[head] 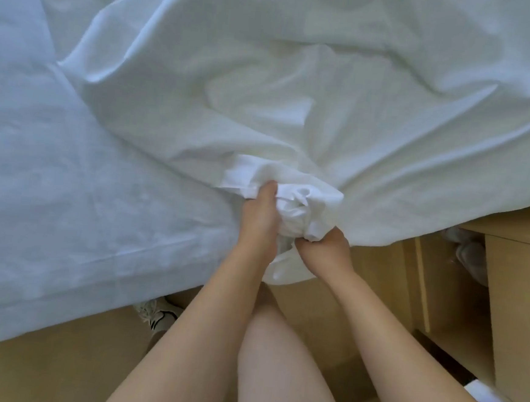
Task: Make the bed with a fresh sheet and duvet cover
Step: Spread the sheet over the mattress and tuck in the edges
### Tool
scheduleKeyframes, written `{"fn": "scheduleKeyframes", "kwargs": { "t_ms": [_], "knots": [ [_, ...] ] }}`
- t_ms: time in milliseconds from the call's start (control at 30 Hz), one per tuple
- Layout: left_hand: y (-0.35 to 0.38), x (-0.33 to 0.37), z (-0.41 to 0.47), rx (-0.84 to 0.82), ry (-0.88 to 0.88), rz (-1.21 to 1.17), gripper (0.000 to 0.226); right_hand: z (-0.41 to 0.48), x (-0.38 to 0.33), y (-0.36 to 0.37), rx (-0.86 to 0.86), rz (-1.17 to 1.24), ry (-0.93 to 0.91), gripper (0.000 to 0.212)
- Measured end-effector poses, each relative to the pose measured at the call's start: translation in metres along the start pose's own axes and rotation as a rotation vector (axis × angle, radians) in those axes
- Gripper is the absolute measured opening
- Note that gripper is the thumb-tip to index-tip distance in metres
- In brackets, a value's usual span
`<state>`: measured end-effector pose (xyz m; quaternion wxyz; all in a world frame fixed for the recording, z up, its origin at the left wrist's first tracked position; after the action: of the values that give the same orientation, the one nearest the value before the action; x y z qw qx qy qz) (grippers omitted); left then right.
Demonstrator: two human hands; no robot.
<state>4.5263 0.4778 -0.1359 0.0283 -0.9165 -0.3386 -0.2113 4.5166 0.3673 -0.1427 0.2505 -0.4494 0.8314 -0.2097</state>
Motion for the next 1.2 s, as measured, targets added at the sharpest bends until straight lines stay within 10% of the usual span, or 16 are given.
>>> {"fn": "scheduleKeyframes", "kwargs": {
  "t_ms": [200,433,800,1033,1200],
  "knots": [
    [-0.119,0.056,-0.056,0.068,0.165,-0.097,0.015,-0.096,-0.090,0.019,-0.142,-0.386,-0.411,0.031],
    [-0.298,0.154,-0.082,-0.040,0.475,-0.422,0.024,-0.211,-0.230,0.160,-0.325,0.105,-0.554,0.040],
    [-0.581,0.288,-0.031,-0.042,0.729,-0.202,0.031,-0.277,-0.442,0.375,-0.340,0.344,-0.679,0.012],
    [-0.644,0.125,0.010,-0.186,0.213,0.092,0.031,-0.234,-0.389,0.437,-0.453,0.245,-0.230,0.046],
    [-0.656,0.119,0.003,-0.180,0.314,0.643,0.019,-0.236,-0.374,0.447,-0.585,0.260,-0.124,0.053]
  ]
}}
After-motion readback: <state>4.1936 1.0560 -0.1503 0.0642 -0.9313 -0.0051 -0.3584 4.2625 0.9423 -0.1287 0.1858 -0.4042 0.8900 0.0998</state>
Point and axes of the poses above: each hand's wrist, its own z-axis towards the middle knuckle, its own y-axis out of the palm, x = y × z, the point moved 1 cm from there along z, towards the middle knuckle, and after that the axes turned 6 degrees about y, right-handed, at the moved point
